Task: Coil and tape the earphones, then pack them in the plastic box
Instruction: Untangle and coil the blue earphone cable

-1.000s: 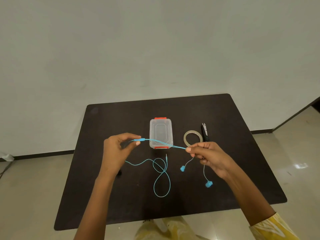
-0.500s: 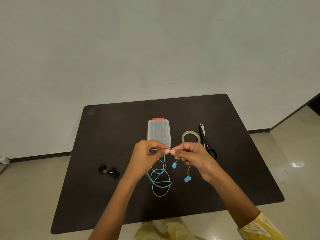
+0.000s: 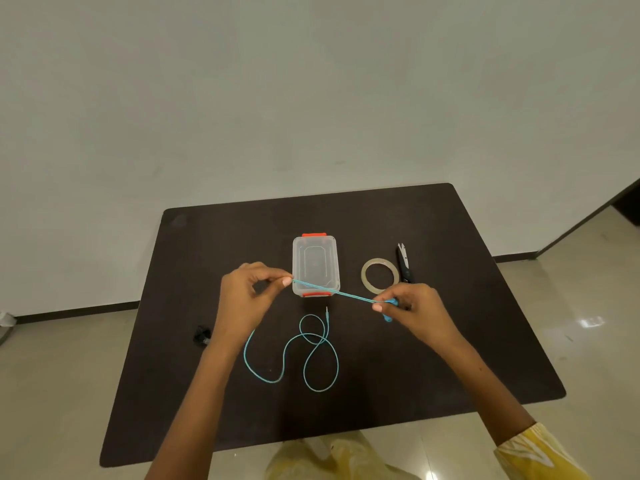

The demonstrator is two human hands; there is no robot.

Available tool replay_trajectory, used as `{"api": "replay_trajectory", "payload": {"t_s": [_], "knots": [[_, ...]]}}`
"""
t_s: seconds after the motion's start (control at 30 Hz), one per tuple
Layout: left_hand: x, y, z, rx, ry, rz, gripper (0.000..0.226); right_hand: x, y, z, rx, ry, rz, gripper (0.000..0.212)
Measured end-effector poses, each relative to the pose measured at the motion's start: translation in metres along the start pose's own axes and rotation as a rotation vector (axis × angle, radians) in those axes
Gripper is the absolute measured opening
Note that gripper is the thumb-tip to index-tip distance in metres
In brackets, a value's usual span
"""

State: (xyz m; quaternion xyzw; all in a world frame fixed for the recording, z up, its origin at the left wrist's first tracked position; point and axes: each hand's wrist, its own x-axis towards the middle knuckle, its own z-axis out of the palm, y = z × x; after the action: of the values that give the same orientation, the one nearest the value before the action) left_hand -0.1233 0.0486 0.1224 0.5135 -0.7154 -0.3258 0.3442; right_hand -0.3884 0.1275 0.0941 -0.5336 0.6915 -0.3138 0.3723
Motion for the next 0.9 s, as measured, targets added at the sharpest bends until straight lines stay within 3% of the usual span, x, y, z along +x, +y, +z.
{"api": "replay_trajectory", "payload": {"t_s": [0.1, 0.23, 0.33, 0.47, 0.53, 0.77, 0.9], "knots": [[0.003, -0.008, 0.004, -0.016, 0.025, -0.013, 0.010, 0.005, 0.002, 0.007, 0.011, -0.025, -0.017, 0.010], [-0.002, -0.022, 0.013, -0.045, 0.006, -0.032, 0.011, 0.013, 0.016, 0.021, 0.073, 0.072, 0.060, 0.015], [-0.015, -0.037, 0.025, -0.030, -0.117, -0.085, 0.012, 0.018, 0.034, 0.035, 0.016, 0.071, 0.143, 0.015], [-0.035, -0.061, 0.043, 0.305, -0.374, -0.162, 0.029, 0.025, 0.062, 0.053, -0.161, -0.036, 0.197, 0.020], [-0.044, -0.065, 0.049, 0.380, -0.423, -0.181, 0.038, 0.029, 0.072, 0.063, -0.253, -0.088, 0.220, 0.028], [-0.053, -0.064, 0.049, 0.127, -0.323, -0.223, 0.026, 0.057, 0.067, 0.115, -0.353, 0.039, 0.194, 0.019], [-0.056, -0.062, 0.046, 0.058, -0.311, -0.239, 0.023, 0.077, 0.056, 0.145, -0.570, 0.075, 0.229, 0.033]]}}
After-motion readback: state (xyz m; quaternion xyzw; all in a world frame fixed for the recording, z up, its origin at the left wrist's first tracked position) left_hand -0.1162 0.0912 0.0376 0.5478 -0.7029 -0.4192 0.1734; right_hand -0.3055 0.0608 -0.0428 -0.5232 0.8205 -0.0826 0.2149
